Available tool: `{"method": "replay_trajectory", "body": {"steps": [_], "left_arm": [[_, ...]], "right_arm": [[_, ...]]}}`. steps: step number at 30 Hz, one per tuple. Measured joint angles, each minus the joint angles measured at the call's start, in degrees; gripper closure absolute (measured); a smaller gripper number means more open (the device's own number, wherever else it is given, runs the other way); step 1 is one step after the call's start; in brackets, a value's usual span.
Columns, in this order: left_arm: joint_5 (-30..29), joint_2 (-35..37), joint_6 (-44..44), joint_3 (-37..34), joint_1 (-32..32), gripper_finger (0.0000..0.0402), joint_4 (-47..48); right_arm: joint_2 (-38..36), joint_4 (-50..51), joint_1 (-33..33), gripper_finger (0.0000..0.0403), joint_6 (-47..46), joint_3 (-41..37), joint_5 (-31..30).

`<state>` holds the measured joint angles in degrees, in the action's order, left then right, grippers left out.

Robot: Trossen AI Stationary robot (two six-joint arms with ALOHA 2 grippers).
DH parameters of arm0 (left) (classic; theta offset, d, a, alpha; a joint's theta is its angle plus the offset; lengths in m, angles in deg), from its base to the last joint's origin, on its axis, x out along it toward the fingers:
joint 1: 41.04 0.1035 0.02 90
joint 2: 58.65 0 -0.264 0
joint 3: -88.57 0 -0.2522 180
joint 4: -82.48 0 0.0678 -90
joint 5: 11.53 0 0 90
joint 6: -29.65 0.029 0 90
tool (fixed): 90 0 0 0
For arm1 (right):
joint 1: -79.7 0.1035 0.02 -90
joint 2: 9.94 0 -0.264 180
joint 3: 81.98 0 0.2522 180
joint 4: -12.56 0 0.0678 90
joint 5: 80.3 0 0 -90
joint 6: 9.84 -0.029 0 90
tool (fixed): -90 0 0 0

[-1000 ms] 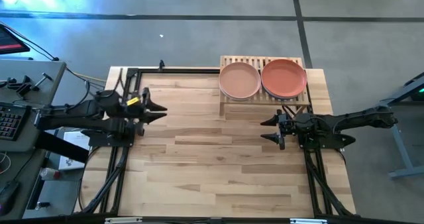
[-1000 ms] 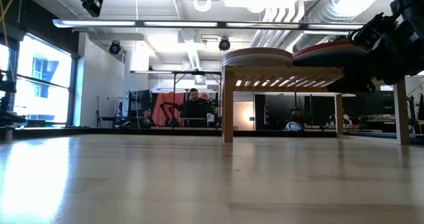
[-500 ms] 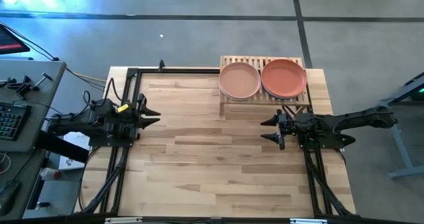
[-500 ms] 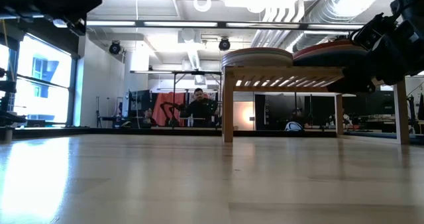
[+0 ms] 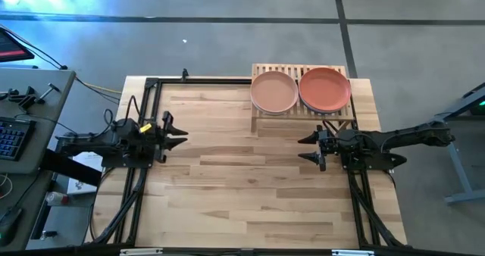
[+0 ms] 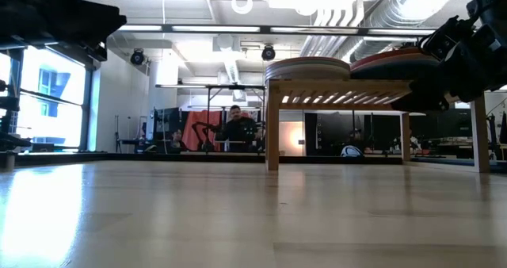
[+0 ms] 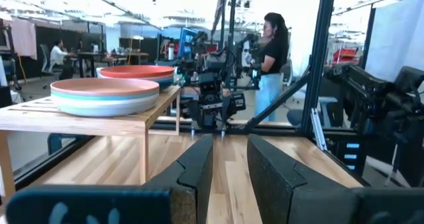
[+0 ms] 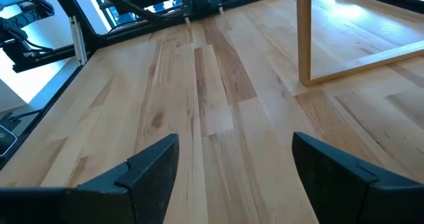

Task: Place and stack plates onto a shelf
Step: Return to Home Position

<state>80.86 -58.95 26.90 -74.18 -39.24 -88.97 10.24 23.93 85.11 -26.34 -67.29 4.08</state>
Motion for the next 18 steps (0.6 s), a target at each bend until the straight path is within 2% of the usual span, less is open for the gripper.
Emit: {"method": "replay_trajectory", "body": {"steps": [5, 12, 18], "left_arm": [[0.0, 0.0, 0.0, -2.7, 0.0, 0.0319, -4.1], [0.0, 0.0, 0.6, -2.9, 0.0, 0.0319, -3.2], [0.0, 0.0, -8.0, -2.8, 0.0, 0.0319, 1.9]], "right_arm": [[0.0, 0.0, 0.0, 0.0126, 0.0, 0.0, 0.0], [0.0, 0.0, 0.0, 0.0126, 0.0, 0.0, 0.0], [0.0, 0.0, 0.0, 0.0126, 0.0, 0.0, 0.0]]}}
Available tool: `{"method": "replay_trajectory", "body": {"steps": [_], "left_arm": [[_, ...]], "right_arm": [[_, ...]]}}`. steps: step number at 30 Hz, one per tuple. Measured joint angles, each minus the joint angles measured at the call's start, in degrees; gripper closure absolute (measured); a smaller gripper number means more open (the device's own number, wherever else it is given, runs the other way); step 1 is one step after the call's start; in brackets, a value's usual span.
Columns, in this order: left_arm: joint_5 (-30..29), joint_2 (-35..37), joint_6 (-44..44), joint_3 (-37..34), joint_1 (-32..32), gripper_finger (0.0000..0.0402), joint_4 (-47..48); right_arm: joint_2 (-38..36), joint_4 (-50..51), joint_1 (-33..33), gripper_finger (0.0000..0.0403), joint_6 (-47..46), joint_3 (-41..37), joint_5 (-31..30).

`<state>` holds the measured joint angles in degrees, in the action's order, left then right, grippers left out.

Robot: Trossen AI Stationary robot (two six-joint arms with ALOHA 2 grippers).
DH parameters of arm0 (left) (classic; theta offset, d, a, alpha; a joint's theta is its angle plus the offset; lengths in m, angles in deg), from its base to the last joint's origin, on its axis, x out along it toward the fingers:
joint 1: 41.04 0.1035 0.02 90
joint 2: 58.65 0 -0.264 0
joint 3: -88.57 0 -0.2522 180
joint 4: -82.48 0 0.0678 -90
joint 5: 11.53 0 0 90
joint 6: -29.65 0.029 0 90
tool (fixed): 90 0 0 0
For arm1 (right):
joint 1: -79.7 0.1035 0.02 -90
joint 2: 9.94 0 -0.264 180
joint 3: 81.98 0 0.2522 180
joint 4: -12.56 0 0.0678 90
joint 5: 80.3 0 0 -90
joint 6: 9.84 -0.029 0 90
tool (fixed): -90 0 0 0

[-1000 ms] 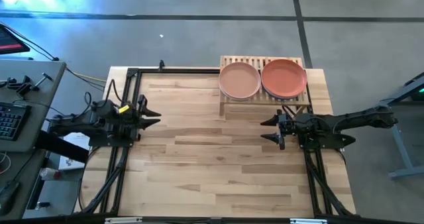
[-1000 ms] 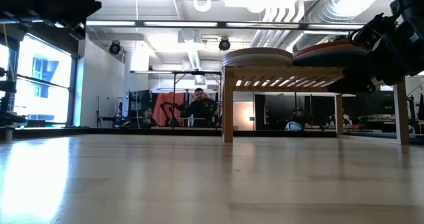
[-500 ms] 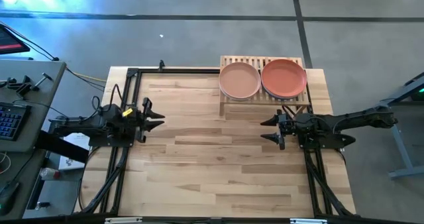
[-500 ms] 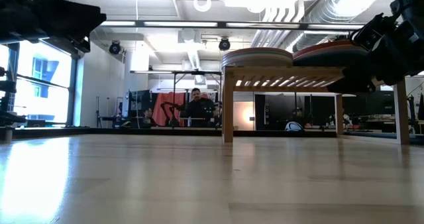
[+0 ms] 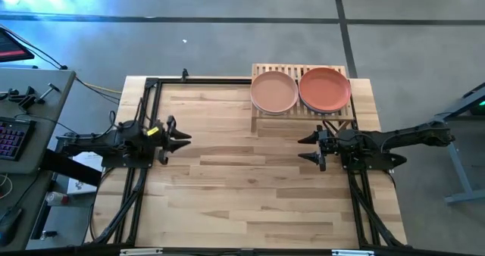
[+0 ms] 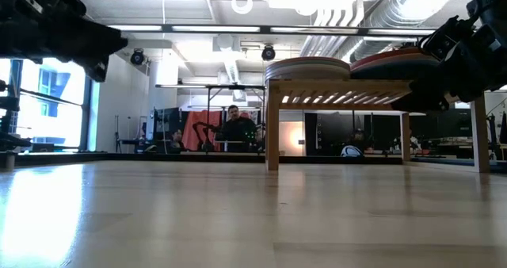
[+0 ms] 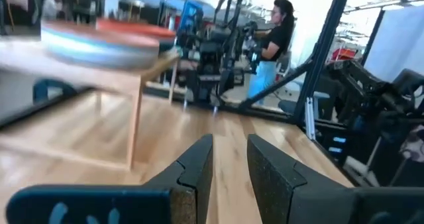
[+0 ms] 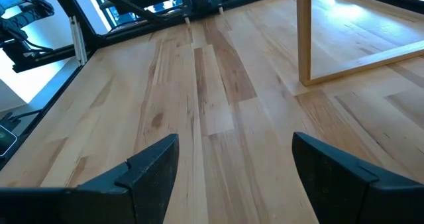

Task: Place and stack plates onto a shelf
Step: Return to Home Position

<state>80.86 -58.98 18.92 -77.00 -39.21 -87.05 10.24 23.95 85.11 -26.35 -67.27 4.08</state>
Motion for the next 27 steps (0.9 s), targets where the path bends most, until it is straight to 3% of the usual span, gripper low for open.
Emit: {"method": "replay_trajectory", "body": {"steps": [17, 27], "left_arm": [[-0.2, 0.0, -2.6, 0.0, 0.0, 0.0319, 2.2], [-0.3, 0.1, -2.6, 0.0, 0.0, 0.0319, 2.2]], "right_arm": [[-0.6, 0.1, 0.0, 0.0126, 0.0, 0.0, 0.0], [-11.1, 0.1, 0.0, 0.0126, 0.0, 0.0, 0.0]]}}
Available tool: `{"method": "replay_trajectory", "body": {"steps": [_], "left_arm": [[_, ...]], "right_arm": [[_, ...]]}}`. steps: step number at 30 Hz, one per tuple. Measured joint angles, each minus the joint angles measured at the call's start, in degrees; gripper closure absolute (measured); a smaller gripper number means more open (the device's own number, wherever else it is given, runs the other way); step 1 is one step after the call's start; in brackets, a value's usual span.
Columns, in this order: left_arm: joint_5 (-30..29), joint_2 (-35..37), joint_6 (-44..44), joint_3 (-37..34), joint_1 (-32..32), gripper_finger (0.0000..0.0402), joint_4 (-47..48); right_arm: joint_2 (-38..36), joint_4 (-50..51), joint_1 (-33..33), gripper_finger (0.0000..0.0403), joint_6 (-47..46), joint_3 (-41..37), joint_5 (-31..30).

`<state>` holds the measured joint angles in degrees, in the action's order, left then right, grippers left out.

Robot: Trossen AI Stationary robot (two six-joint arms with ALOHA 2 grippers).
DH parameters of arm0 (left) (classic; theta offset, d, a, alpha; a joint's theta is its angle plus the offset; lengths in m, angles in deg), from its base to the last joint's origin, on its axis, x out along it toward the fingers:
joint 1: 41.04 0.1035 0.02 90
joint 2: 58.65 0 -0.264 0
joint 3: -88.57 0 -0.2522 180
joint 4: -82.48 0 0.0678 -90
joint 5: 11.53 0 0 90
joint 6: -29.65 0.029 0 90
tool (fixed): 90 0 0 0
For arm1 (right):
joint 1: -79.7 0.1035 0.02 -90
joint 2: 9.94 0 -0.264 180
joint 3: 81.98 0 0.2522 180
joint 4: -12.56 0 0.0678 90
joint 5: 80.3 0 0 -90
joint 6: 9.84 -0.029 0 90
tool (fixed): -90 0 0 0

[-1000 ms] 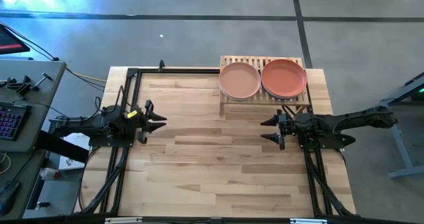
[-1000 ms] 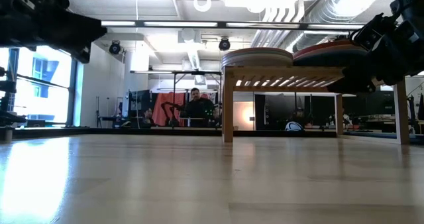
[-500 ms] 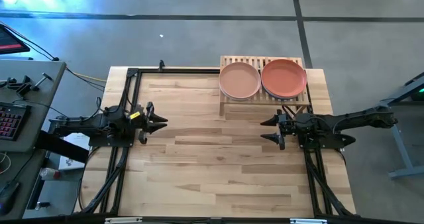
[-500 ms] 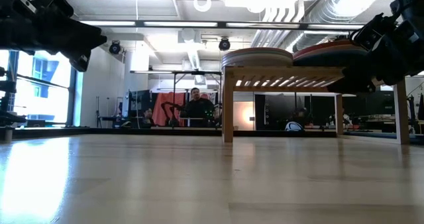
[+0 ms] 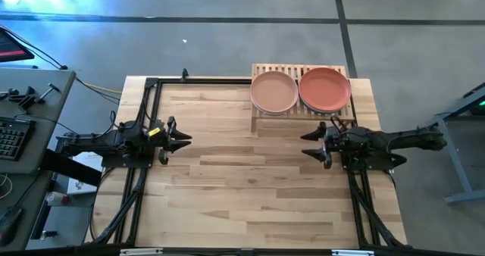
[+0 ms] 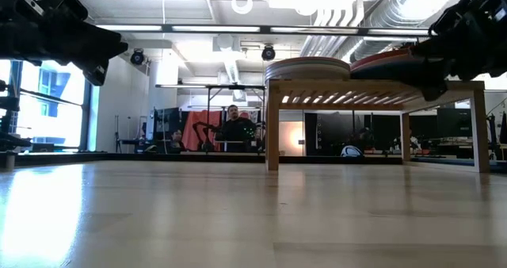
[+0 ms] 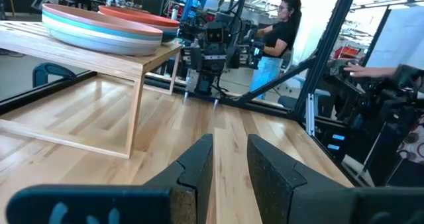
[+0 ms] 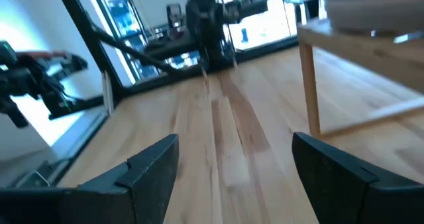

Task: Place and stack plates onto a shelf
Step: Return to Home Position

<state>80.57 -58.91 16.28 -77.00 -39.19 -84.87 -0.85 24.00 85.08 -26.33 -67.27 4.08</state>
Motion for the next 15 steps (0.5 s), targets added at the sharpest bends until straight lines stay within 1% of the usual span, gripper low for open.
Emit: {"method": "replay_trajectory", "body": {"steps": [15], "left_arm": [[0.0, 0.0, 0.0, 0.0, 0.0, 0.0319, 0.0]], "right_arm": [[-8.2, 0.1, 0.0, 0.0126, 0.0, 0.0, 0.0]]}}
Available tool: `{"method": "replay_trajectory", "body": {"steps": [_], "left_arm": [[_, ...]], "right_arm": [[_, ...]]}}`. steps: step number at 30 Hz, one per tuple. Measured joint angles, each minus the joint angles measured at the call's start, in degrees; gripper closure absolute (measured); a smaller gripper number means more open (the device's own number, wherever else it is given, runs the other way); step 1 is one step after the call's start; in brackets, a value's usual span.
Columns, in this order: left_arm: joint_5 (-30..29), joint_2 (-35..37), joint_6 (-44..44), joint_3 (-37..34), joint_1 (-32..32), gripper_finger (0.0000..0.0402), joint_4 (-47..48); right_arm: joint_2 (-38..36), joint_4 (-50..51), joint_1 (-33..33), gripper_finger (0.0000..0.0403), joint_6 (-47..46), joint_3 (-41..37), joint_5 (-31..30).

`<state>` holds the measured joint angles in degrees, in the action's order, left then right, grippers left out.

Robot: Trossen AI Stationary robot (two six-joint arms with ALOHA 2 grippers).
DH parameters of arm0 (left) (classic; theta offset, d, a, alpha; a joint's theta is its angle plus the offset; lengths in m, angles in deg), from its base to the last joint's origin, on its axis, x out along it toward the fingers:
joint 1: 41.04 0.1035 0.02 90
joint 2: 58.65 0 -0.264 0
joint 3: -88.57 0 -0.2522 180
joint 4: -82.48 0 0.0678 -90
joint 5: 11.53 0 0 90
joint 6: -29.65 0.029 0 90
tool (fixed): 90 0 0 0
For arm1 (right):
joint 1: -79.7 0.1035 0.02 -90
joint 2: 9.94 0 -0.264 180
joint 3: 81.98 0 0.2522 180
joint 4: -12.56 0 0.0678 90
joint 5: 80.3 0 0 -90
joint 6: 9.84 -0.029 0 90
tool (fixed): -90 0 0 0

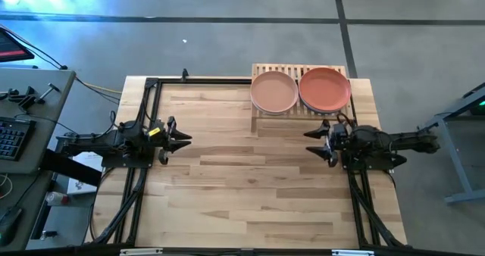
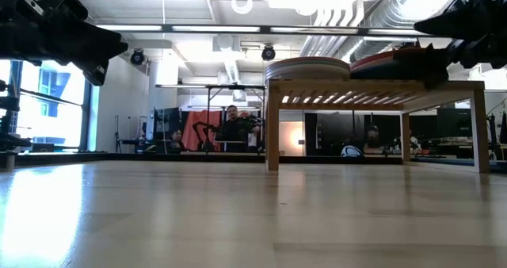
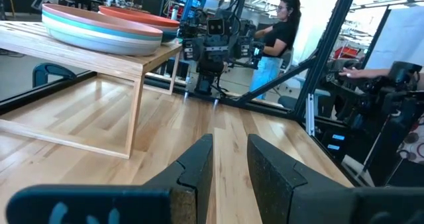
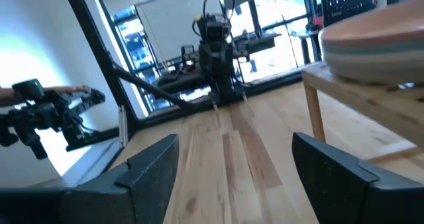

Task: Place and stack plates onto a shelf
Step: Return to Home Position

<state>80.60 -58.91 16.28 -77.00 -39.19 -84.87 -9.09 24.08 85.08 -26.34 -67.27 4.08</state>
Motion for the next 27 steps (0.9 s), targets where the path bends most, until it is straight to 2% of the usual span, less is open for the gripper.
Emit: {"method": "replay_trajectory", "body": {"steps": [27], "left_arm": [[0.0, 0.0, 0.0, 0.0, 0.0, 0.0319, 0.0]], "right_arm": [[-0.1, 0.4, 0.0, 0.0126, 0.0, 0.0, 0.0]]}}
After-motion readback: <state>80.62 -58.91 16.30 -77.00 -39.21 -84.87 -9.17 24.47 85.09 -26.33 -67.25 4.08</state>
